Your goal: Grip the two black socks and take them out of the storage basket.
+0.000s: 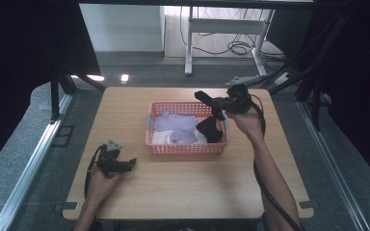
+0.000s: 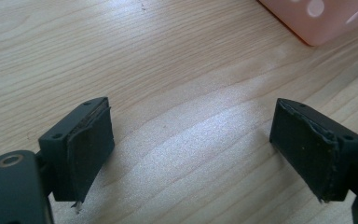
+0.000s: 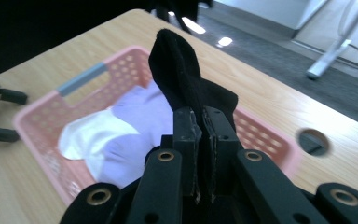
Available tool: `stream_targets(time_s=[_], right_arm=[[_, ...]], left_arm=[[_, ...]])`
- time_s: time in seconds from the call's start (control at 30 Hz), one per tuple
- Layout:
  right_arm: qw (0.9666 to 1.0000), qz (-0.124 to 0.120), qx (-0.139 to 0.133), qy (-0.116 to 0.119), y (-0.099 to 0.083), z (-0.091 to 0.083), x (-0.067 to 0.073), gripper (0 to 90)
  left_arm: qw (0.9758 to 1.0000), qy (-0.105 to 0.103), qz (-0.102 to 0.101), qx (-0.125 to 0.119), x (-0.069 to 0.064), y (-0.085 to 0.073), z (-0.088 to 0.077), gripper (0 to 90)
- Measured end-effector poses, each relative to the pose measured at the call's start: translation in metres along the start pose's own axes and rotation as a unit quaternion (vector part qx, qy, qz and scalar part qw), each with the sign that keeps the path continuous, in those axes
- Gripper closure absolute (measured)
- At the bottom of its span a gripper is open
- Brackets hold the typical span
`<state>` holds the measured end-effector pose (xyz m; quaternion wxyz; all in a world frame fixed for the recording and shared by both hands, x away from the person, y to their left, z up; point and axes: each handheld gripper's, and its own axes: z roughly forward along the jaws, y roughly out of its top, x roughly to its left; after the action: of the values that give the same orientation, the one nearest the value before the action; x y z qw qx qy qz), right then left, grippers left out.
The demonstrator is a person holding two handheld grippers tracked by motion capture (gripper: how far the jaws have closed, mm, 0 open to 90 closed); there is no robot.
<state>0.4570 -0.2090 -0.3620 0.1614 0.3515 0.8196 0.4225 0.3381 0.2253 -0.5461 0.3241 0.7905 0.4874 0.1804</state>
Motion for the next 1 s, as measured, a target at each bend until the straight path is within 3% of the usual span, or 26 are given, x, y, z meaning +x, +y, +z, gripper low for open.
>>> stream_targets(time_s=[0.33,0.37,0.43,0.47,0.63,0.67,0.77,0.9,1.0], right_arm=[[0.9965,0.044,-0.006,-0.070,-0.034,-0.039,-0.040,84.2],[0.9945,0.058,-0.007,-0.087,-0.044,-0.048,-0.049,84.2],[0.9940,0.061,-0.005,-0.091,-0.047,-0.049,-0.051,84.2],[0.9916,0.074,-0.005,-0.106,-0.056,-0.057,-0.059,84.2],[0.9872,0.088,-0.001,-0.133,-0.072,-0.068,-0.071,84.1],[0.9845,0.096,-0.001,-0.146,-0.081,-0.075,-0.078,84.1],[0.9807,0.100,0.003,-0.168,-0.093,-0.082,-0.085,84.1],[0.9765,0.115,0.004,-0.182,-0.109,-0.085,-0.092,84.0],[0.9754,0.117,0.010,-0.186,-0.118,-0.079,-0.094,84.0]], left_arm=[[1.0000,0.000,0.000,0.000,0.000,0.000,0.000,13.2],[1.0000,0.000,0.000,0.000,0.000,0.000,0.000,13.2],[1.0000,0.000,0.000,0.000,0.000,0.000,0.000,13.2],[1.0000,0.000,0.000,0.000,0.000,0.000,0.000,13.2],[1.0000,0.000,0.000,0.000,0.000,0.000,0.000,13.2],[1.0000,0.000,0.000,0.000,0.000,0.000,0.000,13.2],[1.0000,0.000,0.000,0.002,0.000,0.000,0.000,13.3],[1.0000,0.000,0.000,0.002,0.000,0.000,0.000,13.3],[1.0000,0.000,0.000,0.001,0.000,0.000,0.000,13.2]])
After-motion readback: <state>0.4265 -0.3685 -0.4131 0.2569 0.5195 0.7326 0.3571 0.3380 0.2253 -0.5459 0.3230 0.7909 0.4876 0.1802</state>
